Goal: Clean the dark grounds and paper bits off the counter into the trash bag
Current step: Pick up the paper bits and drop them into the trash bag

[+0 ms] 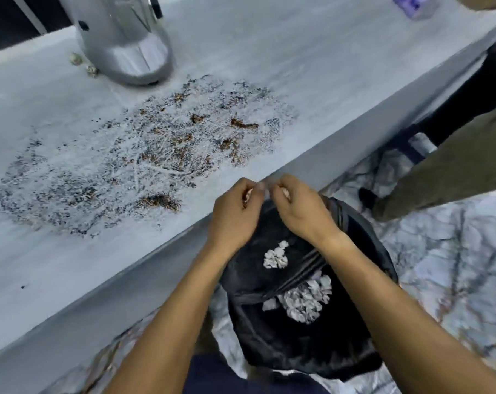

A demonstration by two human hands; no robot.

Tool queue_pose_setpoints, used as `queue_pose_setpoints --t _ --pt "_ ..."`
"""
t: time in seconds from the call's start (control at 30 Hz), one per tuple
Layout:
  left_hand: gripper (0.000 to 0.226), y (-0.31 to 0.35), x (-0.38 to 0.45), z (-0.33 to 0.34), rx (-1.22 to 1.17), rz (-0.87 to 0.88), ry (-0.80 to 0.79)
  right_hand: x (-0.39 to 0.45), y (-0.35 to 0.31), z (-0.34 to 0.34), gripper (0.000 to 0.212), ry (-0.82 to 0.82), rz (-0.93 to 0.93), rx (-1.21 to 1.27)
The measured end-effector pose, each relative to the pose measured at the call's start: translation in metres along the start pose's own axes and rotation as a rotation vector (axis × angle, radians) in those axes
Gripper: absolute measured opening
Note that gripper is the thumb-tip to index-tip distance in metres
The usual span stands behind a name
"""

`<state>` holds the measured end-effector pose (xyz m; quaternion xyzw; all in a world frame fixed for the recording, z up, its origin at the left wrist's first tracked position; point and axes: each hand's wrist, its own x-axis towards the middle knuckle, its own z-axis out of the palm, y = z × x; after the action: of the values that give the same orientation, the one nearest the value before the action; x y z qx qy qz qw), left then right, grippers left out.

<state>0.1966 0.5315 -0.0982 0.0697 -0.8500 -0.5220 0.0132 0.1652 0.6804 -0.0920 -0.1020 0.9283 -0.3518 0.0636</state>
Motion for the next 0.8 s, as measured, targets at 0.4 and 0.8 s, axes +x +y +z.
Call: queue_pose_setpoints --t 0.4,0.8 --pt "0.089 -0.019 -0.078 0.042 -0.024 -0.576 -0.246 -0.061 0.062 -0.002 0.059 -0.32 0.346 0.059" --pt "0.068 0.004 -0.066 -0.022 -0.031 -0.323 -0.072 -0.03 -0.02 -0.016 0.049 -0.202 0.103 0.19"
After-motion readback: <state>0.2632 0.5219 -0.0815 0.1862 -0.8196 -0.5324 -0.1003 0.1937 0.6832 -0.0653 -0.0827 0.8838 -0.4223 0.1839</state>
